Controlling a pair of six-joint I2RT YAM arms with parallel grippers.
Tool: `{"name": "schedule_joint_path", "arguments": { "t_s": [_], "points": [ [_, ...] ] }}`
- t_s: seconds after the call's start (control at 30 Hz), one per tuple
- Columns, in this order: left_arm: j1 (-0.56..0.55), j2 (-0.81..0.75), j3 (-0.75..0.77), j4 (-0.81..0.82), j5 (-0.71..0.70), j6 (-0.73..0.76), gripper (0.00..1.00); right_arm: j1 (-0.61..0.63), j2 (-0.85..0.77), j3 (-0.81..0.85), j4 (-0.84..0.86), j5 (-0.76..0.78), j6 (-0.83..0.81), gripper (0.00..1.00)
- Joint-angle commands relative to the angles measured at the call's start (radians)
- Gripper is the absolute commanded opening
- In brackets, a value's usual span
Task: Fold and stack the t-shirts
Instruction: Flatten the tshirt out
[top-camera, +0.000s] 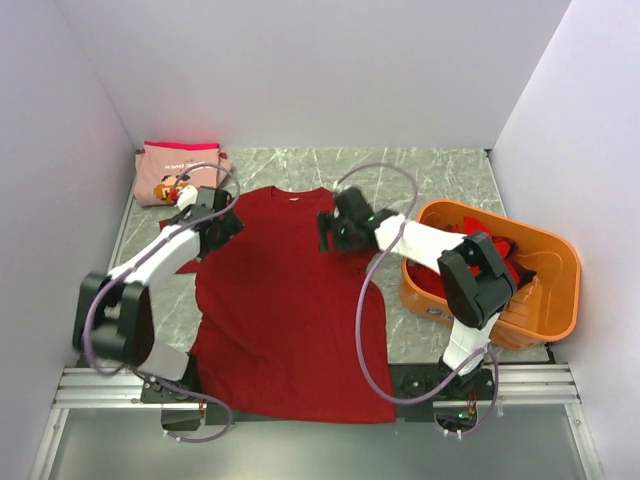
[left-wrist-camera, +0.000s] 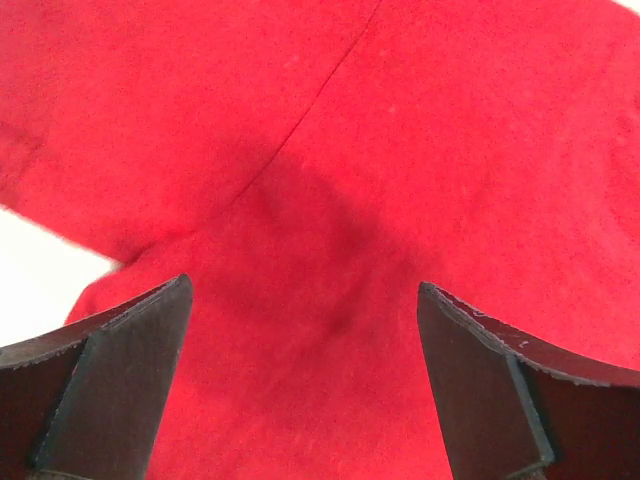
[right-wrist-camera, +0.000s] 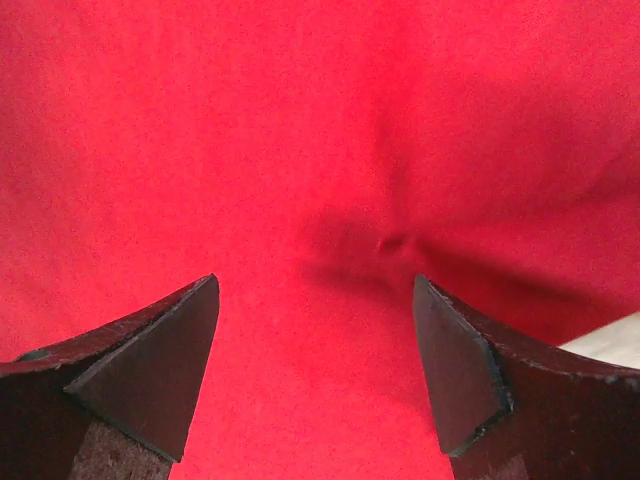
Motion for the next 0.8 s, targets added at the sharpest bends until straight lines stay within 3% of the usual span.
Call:
{"name": "schedule_joint_path", "arguments": {
  "t_s": [0.0, 0.17, 0.37, 0.63, 0.77],
  "points": [
    [0.008, 0.117, 0.089, 0.066, -0.004, 0.025, 0.99, 0.052, -0.075, -0.064, -0.041, 0.094, 0.100, 0.85],
    [0.038, 0.307, 0.194, 0.033, 0.037, 0.018, 0.99, 0.052, -0.034, -0.101, -0.074, 0.113, 0.162, 0.85],
    [0.036, 0.329, 0.128, 0.021, 0.054, 0.002, 0.99, 0.017, 0.132, 0.060, -0.151, 0.098, 0.116, 0.85],
    [-0.033, 0.237, -0.086, -0.031, 0.096, -0.119, 0.99, -0.066, 0.381, 0.456, -0.331, 0.026, 0.008, 0.84],
    [-0.175, 0.150, -0.159, -0.098, 0.108, -0.257, 0.99, -0.071, 0.607, 0.857, -0.427, -0.081, -0.048, 0.84]
  ]
}}
